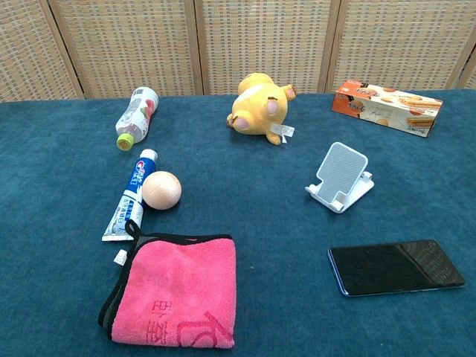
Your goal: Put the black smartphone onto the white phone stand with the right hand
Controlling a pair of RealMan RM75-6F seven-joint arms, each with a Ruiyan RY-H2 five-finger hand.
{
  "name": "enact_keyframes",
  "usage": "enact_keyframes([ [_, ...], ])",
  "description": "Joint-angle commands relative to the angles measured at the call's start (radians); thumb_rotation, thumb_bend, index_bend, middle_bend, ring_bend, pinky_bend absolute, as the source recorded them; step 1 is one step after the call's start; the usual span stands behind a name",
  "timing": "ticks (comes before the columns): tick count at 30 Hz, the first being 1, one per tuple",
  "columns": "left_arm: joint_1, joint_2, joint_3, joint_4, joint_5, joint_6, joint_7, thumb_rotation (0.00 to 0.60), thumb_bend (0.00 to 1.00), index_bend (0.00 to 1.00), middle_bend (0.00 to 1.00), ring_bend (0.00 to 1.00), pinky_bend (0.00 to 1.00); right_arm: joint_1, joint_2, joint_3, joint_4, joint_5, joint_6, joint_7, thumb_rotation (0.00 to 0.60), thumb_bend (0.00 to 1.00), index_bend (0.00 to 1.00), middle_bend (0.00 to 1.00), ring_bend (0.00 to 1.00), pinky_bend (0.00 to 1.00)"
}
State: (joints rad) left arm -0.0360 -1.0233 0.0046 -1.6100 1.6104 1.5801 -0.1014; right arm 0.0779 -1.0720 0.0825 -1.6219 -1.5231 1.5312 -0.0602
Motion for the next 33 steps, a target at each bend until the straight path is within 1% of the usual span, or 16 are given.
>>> enact_keyframes([
  [1, -0.001, 0.005, 0.004, -0.004, 0.001, -0.006, -0.004, 0.6, 0.0, 0.0, 0.0, 0.0, 0.0, 0.001, 0.0, -0.001, -0.001, 0.0, -0.003, -0.001, 0.6, 0.0, 0.0, 0.0, 0.0, 0.0],
  [7, 0.0, 0.006, 0.004, -0.005, 0.003, -0.002, -0.001, 0.6, 0.0, 0.0, 0.0, 0.0, 0.0, 0.005, 0.003, -0.008, -0.001, -0.014, -0.013, 0.01, 0.6, 0.0, 0.0, 0.0, 0.0, 0.0],
  [10, 0.0, 0.007, 0.002, -0.006, 0.001, -0.002, -0.007, 0.6, 0.0, 0.0, 0.0, 0.0, 0.0, 0.033, 0.018, -0.024, -0.016, -0.043, -0.066, 0.05, 0.6, 0.0, 0.0, 0.0, 0.0, 0.0],
  [11, -0.002, 0.008, 0.0, -0.006, -0.001, -0.004, -0.007, 0.6, 0.0, 0.0, 0.0, 0.0, 0.0, 0.059, 0.03, -0.037, -0.021, -0.068, -0.111, 0.071, 0.6, 0.0, 0.0, 0.0, 0.0, 0.0],
  [13, -0.003, 0.008, -0.001, -0.007, -0.004, -0.008, -0.007, 0.6, 0.0, 0.0, 0.0, 0.0, 0.0, 0.089, 0.042, -0.048, -0.025, -0.094, -0.16, 0.081, 0.6, 0.0, 0.01, 0.0, 0.0, 0.0],
  [14, -0.004, 0.009, -0.003, -0.009, -0.009, -0.011, -0.008, 0.6, 0.0, 0.0, 0.0, 0.0, 0.0, 0.12, 0.043, -0.053, -0.022, -0.122, -0.2, 0.08, 0.6, 0.0, 0.02, 0.01, 0.0, 0.0],
  [16, -0.006, 0.009, -0.007, -0.011, -0.018, -0.015, -0.007, 0.6, 0.0, 0.0, 0.0, 0.0, 0.0, 0.162, 0.026, -0.061, -0.005, -0.165, -0.248, 0.064, 0.6, 0.0, 0.08, 0.06, 0.02, 0.07],
  [18, -0.01, 0.009, -0.011, -0.014, -0.029, -0.025, -0.005, 0.6, 0.0, 0.0, 0.0, 0.0, 0.0, 0.199, -0.019, -0.064, 0.032, -0.209, -0.271, 0.053, 0.6, 0.0, 0.14, 0.15, 0.08, 0.17],
  [21, -0.014, 0.01, -0.014, -0.017, -0.039, -0.035, -0.002, 0.6, 0.0, 0.0, 0.0, 0.0, 0.0, 0.231, -0.079, -0.074, 0.087, -0.249, -0.292, 0.047, 0.6, 0.0, 0.18, 0.19, 0.14, 0.21],
  [24, -0.018, 0.012, -0.019, -0.022, -0.051, -0.044, 0.001, 0.6, 0.0, 0.0, 0.0, 0.0, 0.0, 0.268, -0.135, -0.081, 0.119, -0.26, -0.347, 0.007, 0.6, 0.0, 0.19, 0.22, 0.17, 0.22],
  [26, -0.019, 0.012, -0.02, -0.024, -0.055, -0.047, 0.003, 0.6, 0.0, 0.0, 0.0, 0.0, 0.0, 0.282, -0.16, -0.078, 0.12, -0.252, -0.37, -0.031, 0.6, 0.0, 0.21, 0.23, 0.18, 0.24],
  [30, -0.017, 0.016, -0.018, -0.025, -0.053, -0.048, -0.002, 0.6, 0.0, 0.0, 0.0, 0.0, 0.0, 0.305, -0.22, -0.069, 0.106, -0.21, -0.433, -0.159, 0.6, 0.0, 0.21, 0.23, 0.19, 0.25],
  [33, -0.016, 0.018, -0.018, -0.024, -0.053, -0.045, -0.009, 0.6, 0.0, 0.0, 0.0, 0.0, 0.0, 0.309, -0.245, -0.066, 0.09, -0.164, -0.471, -0.247, 0.6, 0.0, 0.21, 0.23, 0.19, 0.25],
])
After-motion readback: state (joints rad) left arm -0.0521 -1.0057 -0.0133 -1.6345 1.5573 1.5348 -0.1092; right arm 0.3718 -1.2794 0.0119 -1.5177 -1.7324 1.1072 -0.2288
